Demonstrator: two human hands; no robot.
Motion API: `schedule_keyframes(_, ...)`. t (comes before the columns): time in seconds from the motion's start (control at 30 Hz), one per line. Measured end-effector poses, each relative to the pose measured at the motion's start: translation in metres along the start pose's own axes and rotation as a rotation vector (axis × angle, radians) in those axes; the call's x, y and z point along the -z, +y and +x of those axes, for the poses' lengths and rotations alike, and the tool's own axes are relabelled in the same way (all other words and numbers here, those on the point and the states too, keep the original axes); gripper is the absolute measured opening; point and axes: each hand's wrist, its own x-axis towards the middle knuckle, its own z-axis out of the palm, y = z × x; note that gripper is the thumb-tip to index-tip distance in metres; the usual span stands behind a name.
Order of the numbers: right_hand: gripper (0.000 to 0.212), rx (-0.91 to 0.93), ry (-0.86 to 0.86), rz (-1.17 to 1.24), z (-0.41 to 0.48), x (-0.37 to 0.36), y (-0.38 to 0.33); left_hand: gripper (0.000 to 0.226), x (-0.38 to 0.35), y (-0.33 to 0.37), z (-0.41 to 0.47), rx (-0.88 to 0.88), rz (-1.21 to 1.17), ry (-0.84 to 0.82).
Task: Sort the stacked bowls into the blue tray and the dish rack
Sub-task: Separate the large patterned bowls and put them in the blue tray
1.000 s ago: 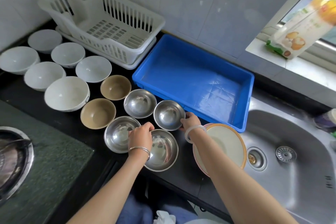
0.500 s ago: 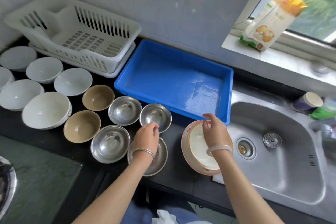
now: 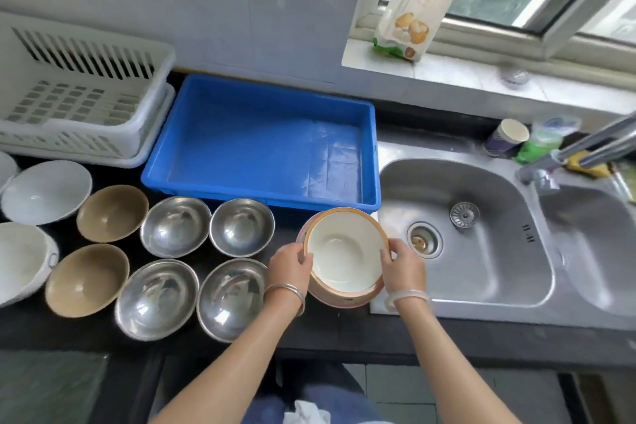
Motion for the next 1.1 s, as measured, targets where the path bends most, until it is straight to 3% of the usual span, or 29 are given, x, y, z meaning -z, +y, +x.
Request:
schedule_keyframes(0.2, 0.022, -0.003, 0.009, 0.059, -0.018, -0.013, -0.007, 0.039, 0.015, -0.003, 0.008, 0.034, -0.035, 0.072)
schedule_keyframes(0.4, 0.022, 0.017, 0.048, -0.036, -0.027, -0.022, -0.016, 0.017, 0.021, -0.003, 0.007, 0.035, 0.048, 0.159)
schedule_keyframes(0.67, 0.016, -0.022, 0.053, 0.071, -0.037, -0.014, -0.02, 0.015, 0.032, 0.008, 0.007, 0.037, -0.046, 0.104)
schedule_keyframes(1.1, 0.007, -0.128, 0.258, 0.122, -0.037, 0.071, 0.012, 0.013, 0.015, 0.08, -0.006, -0.176, -0.1, -0.097)
